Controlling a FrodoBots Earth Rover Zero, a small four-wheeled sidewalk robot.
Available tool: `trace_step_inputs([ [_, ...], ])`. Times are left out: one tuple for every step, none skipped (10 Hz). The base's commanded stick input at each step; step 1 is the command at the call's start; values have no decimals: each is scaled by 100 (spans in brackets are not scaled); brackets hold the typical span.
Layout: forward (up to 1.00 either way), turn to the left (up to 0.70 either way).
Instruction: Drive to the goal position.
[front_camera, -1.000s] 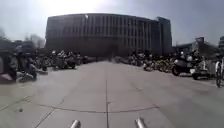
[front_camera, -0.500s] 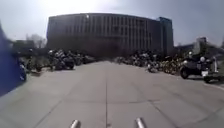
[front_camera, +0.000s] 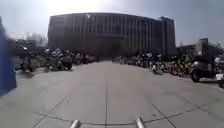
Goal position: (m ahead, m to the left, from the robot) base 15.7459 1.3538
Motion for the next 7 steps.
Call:
trace_step_inputs([
  [100,0],
  [100,0],
  [100,0],
  [100,0],
  [100,0],
  [100,0],
  [100,0],
])
